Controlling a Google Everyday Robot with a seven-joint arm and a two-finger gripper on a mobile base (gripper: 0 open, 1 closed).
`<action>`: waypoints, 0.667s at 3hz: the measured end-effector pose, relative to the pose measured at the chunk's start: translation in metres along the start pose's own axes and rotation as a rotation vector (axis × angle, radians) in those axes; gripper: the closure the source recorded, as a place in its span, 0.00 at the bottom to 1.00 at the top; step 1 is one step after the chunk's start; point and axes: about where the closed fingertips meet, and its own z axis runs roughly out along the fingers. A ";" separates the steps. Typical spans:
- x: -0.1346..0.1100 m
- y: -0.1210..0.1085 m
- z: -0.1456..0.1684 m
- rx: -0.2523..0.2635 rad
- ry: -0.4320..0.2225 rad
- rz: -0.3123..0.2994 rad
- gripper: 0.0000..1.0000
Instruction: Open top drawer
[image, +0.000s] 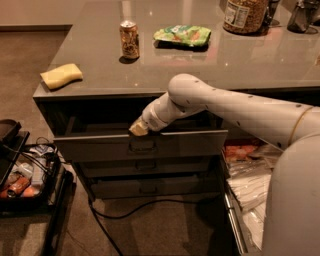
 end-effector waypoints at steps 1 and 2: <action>-0.001 0.001 -0.001 -0.002 0.002 0.000 1.00; 0.007 0.017 0.001 -0.029 0.038 0.032 1.00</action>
Offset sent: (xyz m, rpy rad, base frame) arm -0.0828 0.0063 -0.0263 -0.0961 0.2431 -0.0130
